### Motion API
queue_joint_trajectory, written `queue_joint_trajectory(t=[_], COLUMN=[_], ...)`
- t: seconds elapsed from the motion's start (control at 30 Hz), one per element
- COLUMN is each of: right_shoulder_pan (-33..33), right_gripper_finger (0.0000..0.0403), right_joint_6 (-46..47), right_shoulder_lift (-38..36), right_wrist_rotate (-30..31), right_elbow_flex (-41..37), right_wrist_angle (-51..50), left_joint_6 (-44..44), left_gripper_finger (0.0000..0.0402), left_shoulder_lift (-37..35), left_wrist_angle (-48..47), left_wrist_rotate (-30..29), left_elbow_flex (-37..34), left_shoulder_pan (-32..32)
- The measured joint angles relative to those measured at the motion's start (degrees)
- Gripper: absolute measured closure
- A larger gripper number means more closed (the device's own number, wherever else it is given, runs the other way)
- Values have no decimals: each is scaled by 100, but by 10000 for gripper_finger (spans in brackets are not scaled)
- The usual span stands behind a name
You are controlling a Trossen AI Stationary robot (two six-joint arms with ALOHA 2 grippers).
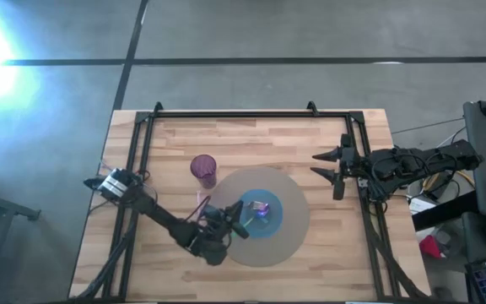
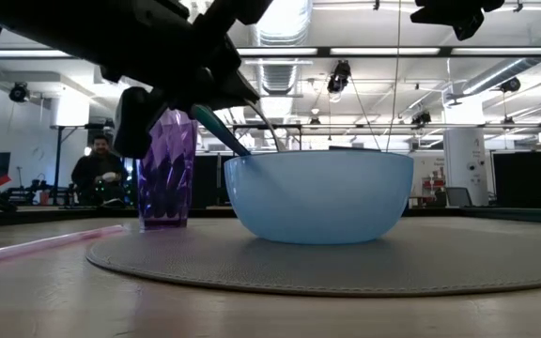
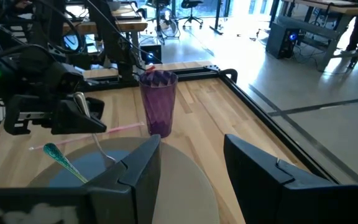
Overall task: Pick & Place Utensil
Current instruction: Put the purple spoon into the bowl
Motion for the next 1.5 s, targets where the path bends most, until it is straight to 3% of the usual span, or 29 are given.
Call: queue_joint_trajectory(t=[0.6, 0.87, 1.1, 1.5], right_shoulder_pan=[-2, -1, 0, 0], right_gripper_finger=[234, 234, 234, 234], right_joint_6=[9, 9, 9, 9], right_shoulder_lift=[0, 0, 0, 0], right_wrist_rotate=[0, -2, -2, -2], right_elbow_flex=[0, 0, 0, 0], right_wrist_angle=[0, -24, -44, -44], left_joint_6=[-1030, -1135, -1731, -1941], left_gripper_finger=[401, 401, 402, 401], left_shoulder_lift=[0, -1, -3, -7], left_wrist_angle=[-640, -729, -1135, -1174], left_wrist_rotate=[711, 782, 930, 1268], left_elbow_flex=[-52, -52, -52, -52], left_shoulder_pan=[339, 358, 377, 460])
